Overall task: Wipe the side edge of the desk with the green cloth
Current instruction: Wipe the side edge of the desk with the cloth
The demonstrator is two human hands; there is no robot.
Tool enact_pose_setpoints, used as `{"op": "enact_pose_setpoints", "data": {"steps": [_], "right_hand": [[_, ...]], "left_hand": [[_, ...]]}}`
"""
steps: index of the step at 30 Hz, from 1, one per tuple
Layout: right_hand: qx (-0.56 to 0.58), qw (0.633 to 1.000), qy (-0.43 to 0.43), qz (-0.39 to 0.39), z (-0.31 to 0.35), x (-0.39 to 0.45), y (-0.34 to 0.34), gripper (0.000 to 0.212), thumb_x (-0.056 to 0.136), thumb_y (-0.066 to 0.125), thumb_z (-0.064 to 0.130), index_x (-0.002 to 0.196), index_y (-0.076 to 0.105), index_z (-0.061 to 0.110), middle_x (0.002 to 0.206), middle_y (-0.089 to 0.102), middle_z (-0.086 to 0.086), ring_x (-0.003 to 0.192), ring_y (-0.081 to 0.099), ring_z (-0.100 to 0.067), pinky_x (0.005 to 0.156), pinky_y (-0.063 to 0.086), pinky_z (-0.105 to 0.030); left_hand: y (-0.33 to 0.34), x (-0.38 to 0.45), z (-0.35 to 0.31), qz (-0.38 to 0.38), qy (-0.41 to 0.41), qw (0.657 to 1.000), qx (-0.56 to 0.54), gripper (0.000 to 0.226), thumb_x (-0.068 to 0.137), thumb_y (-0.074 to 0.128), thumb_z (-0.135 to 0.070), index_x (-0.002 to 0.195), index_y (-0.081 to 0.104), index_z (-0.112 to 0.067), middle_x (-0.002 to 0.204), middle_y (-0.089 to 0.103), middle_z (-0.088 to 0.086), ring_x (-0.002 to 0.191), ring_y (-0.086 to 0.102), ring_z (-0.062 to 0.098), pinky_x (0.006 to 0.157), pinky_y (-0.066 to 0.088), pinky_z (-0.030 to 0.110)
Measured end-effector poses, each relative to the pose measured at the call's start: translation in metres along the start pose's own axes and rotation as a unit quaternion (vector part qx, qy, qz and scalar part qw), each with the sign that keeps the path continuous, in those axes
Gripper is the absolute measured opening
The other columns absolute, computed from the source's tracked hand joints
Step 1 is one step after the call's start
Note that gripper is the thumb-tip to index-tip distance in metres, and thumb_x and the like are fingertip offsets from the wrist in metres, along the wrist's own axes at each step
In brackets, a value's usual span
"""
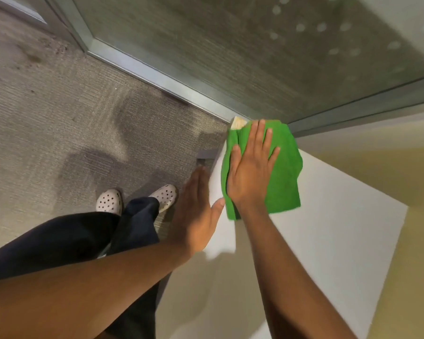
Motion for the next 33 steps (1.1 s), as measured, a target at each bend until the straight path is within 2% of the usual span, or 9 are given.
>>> {"op": "enact_pose_setpoints", "data": {"steps": [4, 8, 14, 22, 24, 26, 29, 31, 33], "right_hand": [[0.0, 0.999, -0.04, 0.022, -0.025, -0.036, -0.001, 0.065, 0.111, 0.012, 0.048, 0.17, 0.004, 0.02, 0.18, 0.003, 0.002, 0.167, -0.005, -0.019, 0.134, 0.003, -0.057], [-0.018, 1.0, 0.007, 0.0, -0.023, -0.004, -0.005, 0.068, 0.111, 0.012, 0.049, 0.17, 0.005, 0.016, 0.18, 0.005, 0.0, 0.168, -0.001, -0.022, 0.134, 0.002, -0.056], [-0.016, 0.997, 0.069, -0.028, 0.014, 0.078, -0.005, 0.063, 0.112, 0.021, 0.044, 0.166, 0.027, 0.011, 0.174, 0.032, -0.003, 0.165, 0.019, -0.025, 0.133, 0.012, -0.056], [-0.043, 0.99, -0.132, 0.0, 0.026, 0.012, 0.003, 0.063, 0.113, 0.024, 0.039, 0.169, 0.013, 0.013, 0.179, 0.012, -0.003, 0.167, 0.005, -0.024, 0.135, 0.003, -0.049], [-0.068, 0.985, -0.159, 0.018, 0.028, 0.023, -0.001, 0.063, 0.112, 0.027, 0.039, 0.169, 0.015, 0.013, 0.178, 0.016, -0.005, 0.166, 0.012, -0.026, 0.134, 0.009, -0.052], [-0.076, 0.981, -0.177, 0.028, 0.034, 0.045, -0.006, 0.059, 0.111, 0.03, 0.037, 0.166, 0.026, 0.013, 0.172, 0.032, -0.009, 0.159, 0.031, -0.03, 0.129, 0.024, -0.051], [-0.044, 0.996, -0.079, 0.005, 0.036, 0.082, -0.011, 0.049, 0.108, 0.03, 0.038, 0.145, 0.053, 0.014, 0.143, 0.063, -0.013, 0.131, 0.059, -0.038, 0.109, 0.044, -0.05], [-0.012, 0.999, 0.039, -0.012, 0.031, 0.096, -0.007, 0.045, 0.108, 0.028, 0.035, 0.132, 0.058, 0.012, 0.131, 0.07, -0.017, 0.123, 0.063, -0.042, 0.105, 0.045, -0.051], [0.0, 0.996, 0.083, -0.041, 0.023, 0.097, -0.007, 0.039, 0.108, 0.031, 0.03, 0.124, 0.061, 0.01, 0.123, 0.073, -0.02, 0.117, 0.065, -0.043, 0.102, 0.045, -0.049]], "left_hand": [[-0.009, -0.009, -0.004, -0.033, -0.015, 0.997, 0.063, 0.085, 0.101, 0.04, -0.056, 0.161, 0.021, 0.002, 0.168, 0.026, 0.021, 0.153, 0.035, 0.032, 0.121, 0.038, 0.047], [-0.008, -0.008, -0.005, -0.048, -0.015, 0.999, 0.015, 0.083, 0.101, 0.044, -0.052, 0.162, 0.021, -0.002, 0.17, 0.022, 0.017, 0.157, 0.026, 0.028, 0.124, 0.031, 0.049], [0.002, -0.007, 0.003, -0.046, 0.004, 0.999, -0.018, 0.086, 0.1, 0.043, -0.052, 0.164, 0.011, -0.005, 0.174, 0.01, 0.014, 0.161, 0.011, 0.025, 0.127, 0.02, 0.052], [0.007, -0.003, 0.012, -0.031, -0.019, 0.996, -0.077, 0.119, 0.084, 0.062, -0.07, 0.163, 0.004, -0.004, 0.174, -0.003, 0.011, 0.161, 0.001, 0.026, 0.129, 0.012, 0.051], [0.009, -0.002, 0.012, -0.025, -0.013, 0.996, -0.087, 0.121, 0.082, 0.064, -0.072, 0.163, 0.002, -0.005, 0.173, -0.005, 0.01, 0.161, -0.003, 0.026, 0.13, 0.009, 0.051], [0.009, -0.002, 0.011, -0.025, -0.005, 0.996, -0.09, 0.121, 0.083, 0.063, -0.071, 0.162, 0.0, -0.005, 0.173, -0.004, 0.011, 0.161, -0.004, 0.025, 0.13, 0.007, 0.05], [0.011, -0.002, 0.013, -0.033, 0.002, 0.995, -0.089, 0.119, 0.085, 0.062, -0.071, 0.162, -0.002, -0.006, 0.174, -0.001, 0.013, 0.161, -0.004, 0.023, 0.13, 0.005, 0.048], [0.013, -0.002, 0.014, -0.039, 0.003, 0.995, -0.092, 0.119, 0.084, 0.061, -0.071, 0.163, -0.002, -0.007, 0.174, 0.001, 0.013, 0.161, -0.004, 0.022, 0.131, 0.002, 0.047], [0.014, -0.001, 0.015, -0.04, 0.007, 0.995, -0.086, 0.119, 0.084, 0.058, -0.073, 0.163, -0.003, -0.008, 0.174, 0.001, 0.012, 0.161, -0.005, 0.021, 0.13, -0.001, 0.045]]}}
Point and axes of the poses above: each hand's wrist, its own x-axis towards the middle knuckle, its own y-axis out of the palm, z = x × y, the point moved 5 cm from there along x, towards the middle knuckle
